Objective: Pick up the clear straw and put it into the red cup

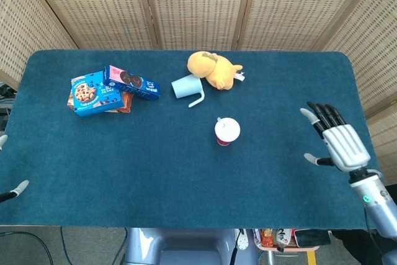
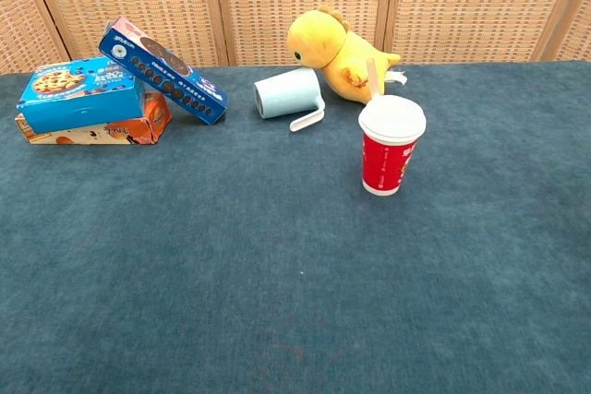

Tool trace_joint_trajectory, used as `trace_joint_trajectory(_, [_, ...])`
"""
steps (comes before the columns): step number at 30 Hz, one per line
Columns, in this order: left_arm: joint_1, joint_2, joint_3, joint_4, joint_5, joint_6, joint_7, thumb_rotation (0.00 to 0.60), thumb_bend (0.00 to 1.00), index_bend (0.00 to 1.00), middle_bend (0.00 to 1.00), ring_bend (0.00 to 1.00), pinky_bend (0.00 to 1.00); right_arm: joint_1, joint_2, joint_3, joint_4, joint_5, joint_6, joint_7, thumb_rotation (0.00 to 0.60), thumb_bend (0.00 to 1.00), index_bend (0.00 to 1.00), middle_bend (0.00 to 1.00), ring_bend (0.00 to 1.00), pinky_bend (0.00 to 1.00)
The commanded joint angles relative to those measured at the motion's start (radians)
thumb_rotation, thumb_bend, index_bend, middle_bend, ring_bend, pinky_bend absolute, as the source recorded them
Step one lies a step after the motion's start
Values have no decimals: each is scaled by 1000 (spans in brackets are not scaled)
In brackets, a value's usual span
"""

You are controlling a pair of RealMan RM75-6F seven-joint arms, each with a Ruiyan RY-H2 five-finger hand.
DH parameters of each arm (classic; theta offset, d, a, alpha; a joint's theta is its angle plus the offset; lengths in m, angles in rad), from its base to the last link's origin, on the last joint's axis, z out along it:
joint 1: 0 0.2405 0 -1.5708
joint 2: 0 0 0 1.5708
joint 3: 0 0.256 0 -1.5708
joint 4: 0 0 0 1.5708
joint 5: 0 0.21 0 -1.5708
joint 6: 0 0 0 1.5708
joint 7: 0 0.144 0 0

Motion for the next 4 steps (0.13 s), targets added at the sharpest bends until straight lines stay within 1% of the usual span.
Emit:
trace_joint_trajectory(1, [8,-6,6,12,15,11,-15,600,177,0,0,0,0,-122,-67,-63,58,-72,167,-69,600,0,0,0,0,0])
trace_joint_trajectory(4, [10,-8,10,20,25,15,-20,600,178,0,0,0,0,-151,-93,-73,78,-77,209,-70,600,0,0,0,0,0])
